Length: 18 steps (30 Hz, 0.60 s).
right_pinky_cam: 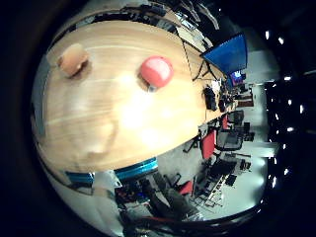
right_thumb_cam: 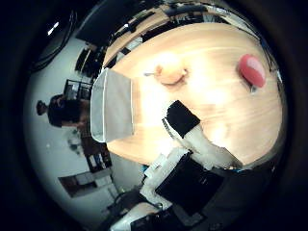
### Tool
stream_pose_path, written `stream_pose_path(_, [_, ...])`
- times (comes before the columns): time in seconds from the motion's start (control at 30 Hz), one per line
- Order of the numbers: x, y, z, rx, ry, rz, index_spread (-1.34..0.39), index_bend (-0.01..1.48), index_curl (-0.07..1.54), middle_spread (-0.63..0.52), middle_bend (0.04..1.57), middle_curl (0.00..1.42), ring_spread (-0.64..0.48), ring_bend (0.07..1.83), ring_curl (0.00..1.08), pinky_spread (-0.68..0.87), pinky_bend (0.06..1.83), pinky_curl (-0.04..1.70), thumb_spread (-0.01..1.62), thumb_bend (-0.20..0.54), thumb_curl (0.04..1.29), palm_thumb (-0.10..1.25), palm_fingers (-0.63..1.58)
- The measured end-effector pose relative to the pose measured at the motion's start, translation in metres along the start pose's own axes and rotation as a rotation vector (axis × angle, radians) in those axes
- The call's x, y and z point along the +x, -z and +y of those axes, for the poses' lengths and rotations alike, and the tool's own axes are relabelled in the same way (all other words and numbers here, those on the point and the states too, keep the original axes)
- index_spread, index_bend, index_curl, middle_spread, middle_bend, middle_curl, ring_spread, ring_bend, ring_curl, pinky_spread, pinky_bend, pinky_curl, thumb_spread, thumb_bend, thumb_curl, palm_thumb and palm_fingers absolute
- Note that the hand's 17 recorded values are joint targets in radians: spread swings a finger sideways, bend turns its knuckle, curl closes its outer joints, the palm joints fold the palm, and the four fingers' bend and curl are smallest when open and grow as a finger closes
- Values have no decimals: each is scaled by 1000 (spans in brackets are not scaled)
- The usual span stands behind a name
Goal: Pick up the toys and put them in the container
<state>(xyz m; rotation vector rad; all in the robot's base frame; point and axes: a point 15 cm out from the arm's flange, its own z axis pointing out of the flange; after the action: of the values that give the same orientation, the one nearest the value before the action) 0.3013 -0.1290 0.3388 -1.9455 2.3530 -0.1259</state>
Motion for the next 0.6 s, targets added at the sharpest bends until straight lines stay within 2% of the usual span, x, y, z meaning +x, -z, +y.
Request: stream_pose_path(0.6, [95,-53,-61,24,-127,30,-446,166,294,-135,242,370,-64,454,204,413,469,213,1119,-21,292,434,340])
